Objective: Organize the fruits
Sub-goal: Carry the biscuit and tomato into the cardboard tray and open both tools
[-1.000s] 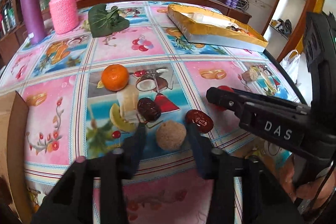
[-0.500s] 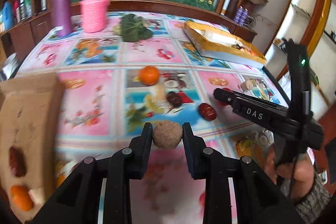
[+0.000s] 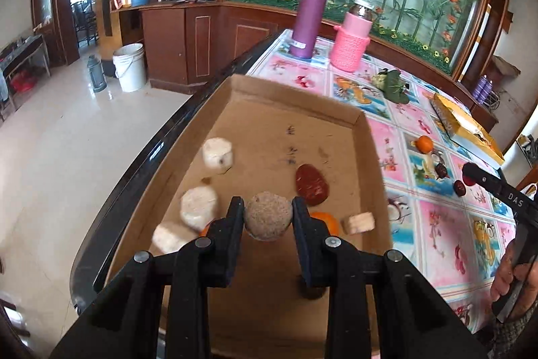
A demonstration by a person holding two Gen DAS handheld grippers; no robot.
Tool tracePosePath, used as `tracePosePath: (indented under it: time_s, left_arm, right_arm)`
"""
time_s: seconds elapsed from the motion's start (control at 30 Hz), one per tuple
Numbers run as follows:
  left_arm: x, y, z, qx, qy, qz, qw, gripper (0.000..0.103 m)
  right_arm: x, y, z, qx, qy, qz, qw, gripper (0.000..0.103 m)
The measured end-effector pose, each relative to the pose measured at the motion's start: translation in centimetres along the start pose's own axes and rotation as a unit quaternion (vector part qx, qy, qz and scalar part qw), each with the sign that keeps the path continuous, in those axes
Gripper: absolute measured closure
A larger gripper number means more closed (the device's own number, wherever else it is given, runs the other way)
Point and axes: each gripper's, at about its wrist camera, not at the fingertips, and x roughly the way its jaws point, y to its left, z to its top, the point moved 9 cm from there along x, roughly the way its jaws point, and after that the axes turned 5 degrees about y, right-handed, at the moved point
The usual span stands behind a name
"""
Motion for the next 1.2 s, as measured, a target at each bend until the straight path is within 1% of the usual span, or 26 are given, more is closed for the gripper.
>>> tracePosePath:
  time_s: [0.13,0.2,0.3,0.4,0.47,0.57,0.6,0.73,0.8,0.87,0.93,1.0,1.1,1.2]
  left_arm:
    - [0.3,0.1,-1.4,0.009,0.005,-0.014,0.9998,0.075]
    - [0.6,0.2,-1.9,0.010,0.011,-0.020,0.9997,0.075]
    - [1.5,0.5,-2.4,0.003,0.021,-0.022,0.9995,0.075]
    - [1.5,0.8,-2.5,-0.006,0.023,-0.034,0.9991,0.074]
    - [1.4,0.7,-2.5,-0.005,0.022,-0.037,0.9990,0.071]
    - [1.1,0.8,-2.3,-0.009,0.016,-0.043,0.9989,0.062]
    - [0.9,1.0,-2.3,-0.012,0.013,-0.044,0.9989,0.060]
    - [0.4,2.0,-2.0,-0.032,0.011,-0.051,0.9981,0.058]
    - [0.2,2.5,-1.9,-0.044,0.010,-0.052,0.9976,0.053]
    - [0.0,3.0,-2.0,-0.054,0.008,-0.053,0.9971,0.051]
    - [-0.3,3.3,-2.0,-0.063,0.008,-0.054,0.9965,0.051]
    - [-0.7,3.5,-2.1,-0.071,0.008,-0.058,0.9957,0.050]
    - [-1.5,3.2,-2.1,-0.072,0.000,-0.060,0.9956,0.048]
    - [-2.0,2.3,-2.0,-0.063,-0.005,-0.061,0.9961,0.044]
  right_arm:
    - [1.3,7.8,-0.5,-0.066,0.019,0.034,0.997,0.068]
    - [2.6,10.9,-0.9,-0.089,0.033,0.047,0.994,0.068]
    - [4.7,14.3,-1.5,-0.113,0.055,0.055,0.991,0.068]
    - [6.8,16.3,-1.8,-0.137,0.075,0.044,0.987,0.068]
    - [7.9,16.8,-1.9,-0.151,0.082,0.030,0.985,0.068]
    - [9.4,17.3,-2.2,-0.172,0.094,0.007,0.981,0.068]
    - [9.7,17.3,-2.2,-0.175,0.097,0.004,0.980,0.068]
    - [10.5,17.7,-2.8,-0.186,0.105,-0.006,0.977,0.068]
    - [10.7,18.0,-2.9,-0.188,0.104,-0.006,0.977,0.068]
    - [10.8,18.3,-3.0,-0.185,0.104,-0.002,0.977,0.065]
    - [10.4,18.5,-2.8,-0.184,0.096,0.000,0.978,0.051]
    - [9.5,18.6,-2.4,-0.183,0.084,0.001,0.980,0.045]
    - [7.6,18.3,-2.1,-0.180,0.064,0.002,0.982,0.045]
    - [5.7,17.4,-2.1,-0.174,0.048,0.002,0.984,0.041]
